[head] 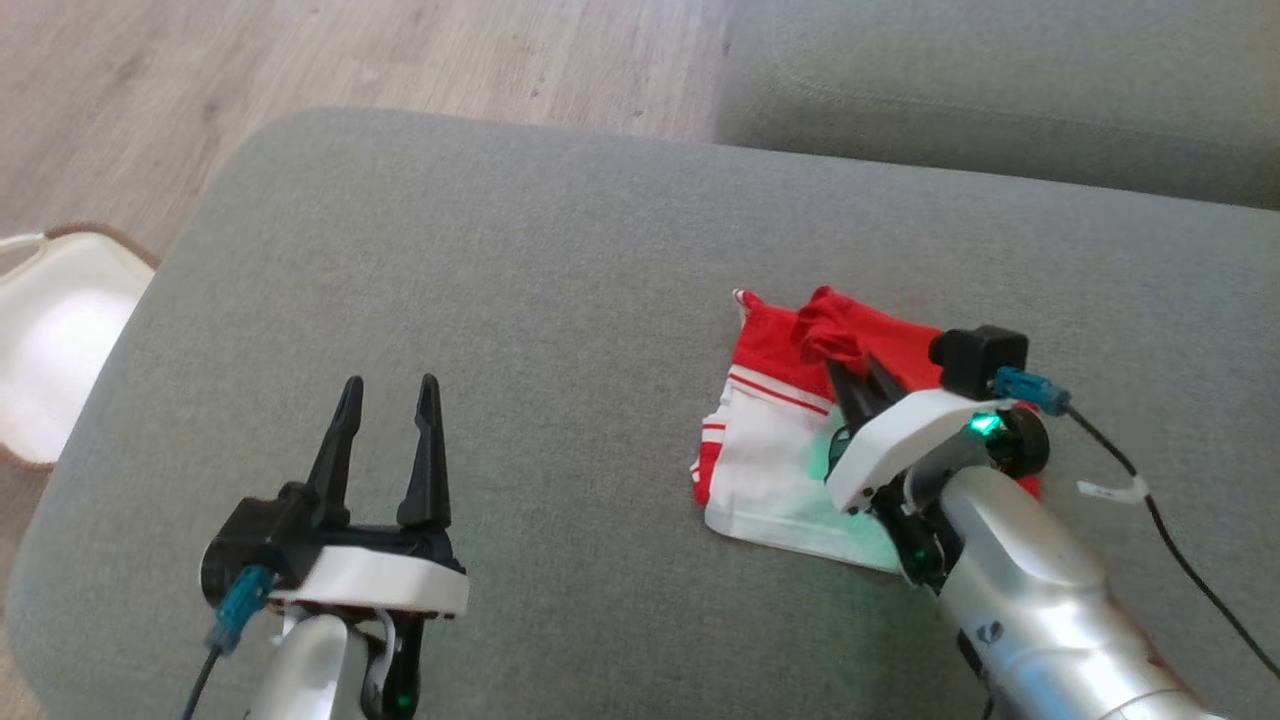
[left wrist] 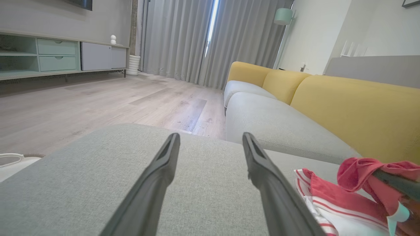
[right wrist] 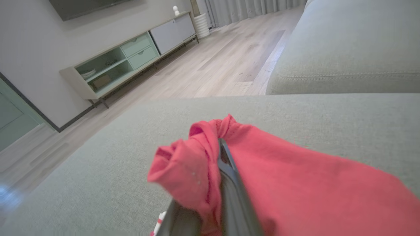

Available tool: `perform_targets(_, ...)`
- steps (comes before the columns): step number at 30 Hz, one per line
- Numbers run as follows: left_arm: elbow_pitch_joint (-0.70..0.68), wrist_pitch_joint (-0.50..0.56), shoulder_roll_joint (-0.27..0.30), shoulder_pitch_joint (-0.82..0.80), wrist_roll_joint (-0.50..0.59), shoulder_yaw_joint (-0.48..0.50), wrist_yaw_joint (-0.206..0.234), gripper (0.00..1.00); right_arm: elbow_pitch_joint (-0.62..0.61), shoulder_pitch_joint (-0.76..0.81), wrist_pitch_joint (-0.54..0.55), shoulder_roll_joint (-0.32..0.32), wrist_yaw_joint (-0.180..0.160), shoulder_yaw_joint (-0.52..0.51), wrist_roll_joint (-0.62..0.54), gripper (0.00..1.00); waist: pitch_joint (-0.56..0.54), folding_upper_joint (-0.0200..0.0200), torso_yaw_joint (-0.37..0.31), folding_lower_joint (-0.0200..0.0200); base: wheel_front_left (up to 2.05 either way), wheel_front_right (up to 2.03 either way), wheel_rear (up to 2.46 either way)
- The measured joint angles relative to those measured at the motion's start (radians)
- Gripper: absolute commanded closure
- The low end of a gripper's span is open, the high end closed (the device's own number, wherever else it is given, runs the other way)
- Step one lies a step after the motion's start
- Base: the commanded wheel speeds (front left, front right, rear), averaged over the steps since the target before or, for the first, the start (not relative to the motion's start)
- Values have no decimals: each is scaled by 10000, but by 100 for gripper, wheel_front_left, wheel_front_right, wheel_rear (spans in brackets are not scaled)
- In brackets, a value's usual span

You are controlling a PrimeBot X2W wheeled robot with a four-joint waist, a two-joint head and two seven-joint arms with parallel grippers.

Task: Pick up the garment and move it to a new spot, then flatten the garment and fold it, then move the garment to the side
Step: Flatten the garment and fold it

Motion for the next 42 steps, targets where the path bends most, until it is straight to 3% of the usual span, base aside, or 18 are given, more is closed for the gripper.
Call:
perform_targets(13, 12, 0, -2, -168, -213, -309, 36, 0, 353, -228, -291, -6, 0, 1636, 422, 100, 483, 0, 461, 1, 0, 0, 0)
perform_targets(14, 12, 0, -2, -204, -245, -311, 44, 0, 418, -226, -291, -6, 0, 1772, 426, 80, 492, 0, 474, 1, 0, 0, 0)
perform_targets(15, 12, 0, -2, -227, -282, -314, 46, 0, 451, -210, -290, -8, 0, 1937, 422, 0, 495, 0, 482, 1, 0, 0, 0)
perform_targets(20, 73, 0, -4, -231, -286, -307, 75, 0, 412, -17, 439, -19, 0, 2826, 336, 0, 470, 0, 440, 0, 0, 0, 0)
perform_targets(25, 178, 0, -4, -231, -282, -242, 94, 0, -637, 724, 1680, -25, 0, 3850, 823, 0, 361, 0, 164, 0, 0, 0, 0)
perform_targets(28, 188, 0, -4, -230, -276, -155, 90, 0, -1047, 765, 1645, -23, 0, 3802, 1080, 0, 270, 0, -53, 0, 0, 0, 0)
perform_targets(35, 12, 0, -6, -186, -146, 265, 84, 0, -683, -111, 259, -8, 0, 2023, 694, 0, 72, 0, -848, 0, 0, 0, 0)
perform_targets(42, -347, 0, -6, -172, -77, 491, 69, 0, -113, -575, -566, -136, 0, -1064, -1657, 0, 6, 0, -1762, 0, 0, 0, 0)
